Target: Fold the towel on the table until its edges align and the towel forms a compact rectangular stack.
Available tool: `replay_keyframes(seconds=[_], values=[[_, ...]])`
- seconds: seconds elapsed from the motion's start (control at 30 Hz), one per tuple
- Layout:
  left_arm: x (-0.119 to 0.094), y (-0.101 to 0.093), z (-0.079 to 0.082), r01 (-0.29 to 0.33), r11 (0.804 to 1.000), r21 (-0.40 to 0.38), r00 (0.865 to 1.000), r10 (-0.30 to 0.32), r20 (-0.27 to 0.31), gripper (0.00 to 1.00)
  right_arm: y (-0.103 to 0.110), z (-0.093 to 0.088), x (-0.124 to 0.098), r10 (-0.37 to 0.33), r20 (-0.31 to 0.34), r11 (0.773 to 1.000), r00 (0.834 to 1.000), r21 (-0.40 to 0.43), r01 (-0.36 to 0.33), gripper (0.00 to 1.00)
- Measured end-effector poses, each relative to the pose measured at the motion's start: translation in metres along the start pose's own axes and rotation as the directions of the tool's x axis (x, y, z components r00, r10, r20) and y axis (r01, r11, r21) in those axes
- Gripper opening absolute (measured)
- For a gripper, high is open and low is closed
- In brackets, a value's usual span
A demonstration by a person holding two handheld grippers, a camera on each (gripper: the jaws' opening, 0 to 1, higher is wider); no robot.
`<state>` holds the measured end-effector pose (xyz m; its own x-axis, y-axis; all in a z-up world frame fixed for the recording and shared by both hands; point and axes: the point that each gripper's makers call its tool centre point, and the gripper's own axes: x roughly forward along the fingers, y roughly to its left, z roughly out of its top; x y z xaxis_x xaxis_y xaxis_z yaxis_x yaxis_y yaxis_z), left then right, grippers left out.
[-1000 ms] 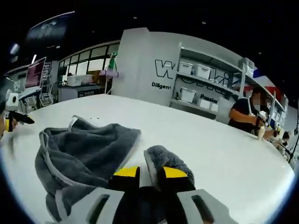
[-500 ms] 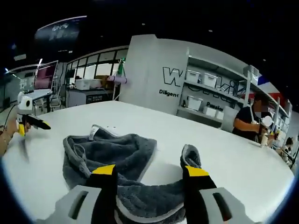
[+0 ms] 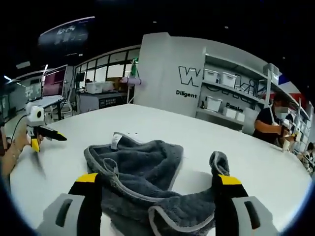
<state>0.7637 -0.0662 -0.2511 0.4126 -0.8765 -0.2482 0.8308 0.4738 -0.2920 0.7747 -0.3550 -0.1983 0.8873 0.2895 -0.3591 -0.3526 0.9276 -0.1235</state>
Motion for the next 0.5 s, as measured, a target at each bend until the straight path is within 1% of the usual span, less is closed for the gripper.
replay_keyframes(seconds=[0.1,0.2,0.27,0.3,0.37,0.4,0.43,0.5], values=[[0.000,0.005,-0.001,-0.006,1.000,-0.026,1.000,0.006,0.008,0.97,0.011,-0.002,0.001,0.067,0.019,0.998,0.998,0.006,-0.067,0.99],[-0.003,0.009,0.000,-0.024,0.999,-0.041,1.000,0.025,0.016,0.97,0.018,-0.003,-0.001,0.111,0.027,0.994,0.993,-0.014,-0.111,0.99],[-0.004,0.011,0.002,-0.038,0.998,-0.041,0.999,0.039,0.017,0.97,0.023,-0.006,-0.004,0.122,0.025,0.992,0.992,-0.016,-0.121,0.99],[-0.004,0.011,0.002,-0.042,0.998,-0.037,0.999,0.042,0.017,0.97,0.026,-0.009,-0.005,0.130,0.018,0.991,0.991,-0.020,-0.130,0.99],[-0.004,0.010,0.002,-0.045,0.999,-0.028,0.999,0.045,0.012,0.97,0.034,-0.017,-0.006,0.167,-0.009,0.984,0.986,-0.058,-0.167,0.99],[-0.004,0.009,0.002,-0.045,0.999,-0.023,0.999,0.045,0.011,0.97,0.037,-0.021,-0.005,0.175,-0.025,0.983,0.984,-0.052,-0.176,0.99],[-0.003,0.009,0.002,-0.045,0.999,-0.020,0.999,0.045,0.009,0.97,0.041,-0.027,-0.006,0.196,-0.059,0.978,0.979,-0.062,-0.199,0.99],[-0.002,0.008,0.001,-0.047,0.999,-0.011,0.999,0.047,-0.001,0.97,0.047,-0.029,-0.004,0.221,-0.063,0.969,0.973,-0.096,-0.227,0.99]])
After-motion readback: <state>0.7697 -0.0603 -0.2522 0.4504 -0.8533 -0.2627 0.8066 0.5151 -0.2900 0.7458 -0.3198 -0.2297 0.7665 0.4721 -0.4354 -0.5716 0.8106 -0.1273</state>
